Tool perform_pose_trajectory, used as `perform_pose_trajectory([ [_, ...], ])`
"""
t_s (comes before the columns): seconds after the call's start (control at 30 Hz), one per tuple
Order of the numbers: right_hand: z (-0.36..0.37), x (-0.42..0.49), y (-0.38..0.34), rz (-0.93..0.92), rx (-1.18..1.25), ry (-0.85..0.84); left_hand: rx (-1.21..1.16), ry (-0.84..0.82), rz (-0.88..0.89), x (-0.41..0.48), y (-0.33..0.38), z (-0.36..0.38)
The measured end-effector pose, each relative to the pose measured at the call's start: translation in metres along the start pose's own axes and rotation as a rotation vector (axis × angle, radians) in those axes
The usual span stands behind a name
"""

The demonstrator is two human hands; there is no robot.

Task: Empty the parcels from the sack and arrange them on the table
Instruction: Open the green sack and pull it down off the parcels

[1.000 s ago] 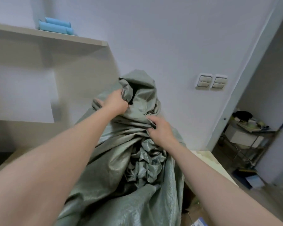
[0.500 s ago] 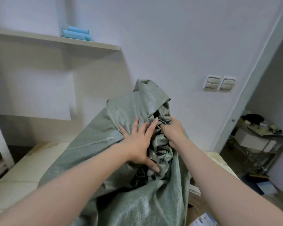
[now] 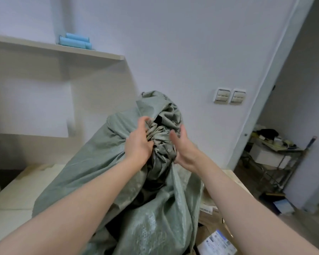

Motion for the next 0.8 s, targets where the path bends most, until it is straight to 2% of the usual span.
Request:
perform_pose_trajectory([
  [0.03, 0.002, 0.011, -0.007, -0.036, 0.112, 0.033, -0.077, 0.051, -0.032, 0.0, 0.002, -0.006],
  [0.1, 0.002, 0.03, -0.02, -0.042, 0.144, 0.121, -0.166, 0.063, -0.029, -0.001, 0.01, -0.012],
  [0.27, -0.017, 0.055, -0.005, 0.13, -0.053, 0.405, -0.342, -0.257, -0.007, -0.009, 0.016, 0.018],
  [0.4, -0.031, 0.068, 0.02, 0.168, -0.097, 0.513, -0.309, -0.4, 0.021, -0.004, -0.003, 0.022],
  [0.5, -0.034, 0.069, 0.019, 0.214, -0.114, 0.542, -0.085, -0.533, 0.156, 0.001, 0.004, 0.021],
  [0.57, -0.034, 0.067, 0.017, 0.214, -0.096, 0.509, 0.1, -0.514, 0.287, 0.002, 0.012, 0.012],
  [0.63, -0.04, 0.061, 0.015, 0.176, -0.15, 0.541, 0.25, -0.45, 0.34, 0.002, 0.01, -0.001],
  [0.67, -0.043, 0.058, 0.015, 0.148, -0.189, 0.573, 0.318, -0.471, 0.301, 0.002, 0.002, -0.005],
  [0.77, -0.044, 0.047, 0.0, 0.036, -0.234, 0.621, 0.47, -0.702, 0.045, -0.014, -0.041, 0.002],
  [0.8, -0.042, 0.045, -0.011, -0.009, -0.256, 0.621, 0.53, -0.713, 0.009, -0.019, -0.051, 0.004],
])
Point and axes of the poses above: each hand's wrist, its own x-axis towards the middle knuckle, its own z-axis out of the palm, y = z × x, the point moved 7 cm from there along x, towards the middle knuckle, and after that the axes turned 13 degrees about -y, right-handed, at the moved point
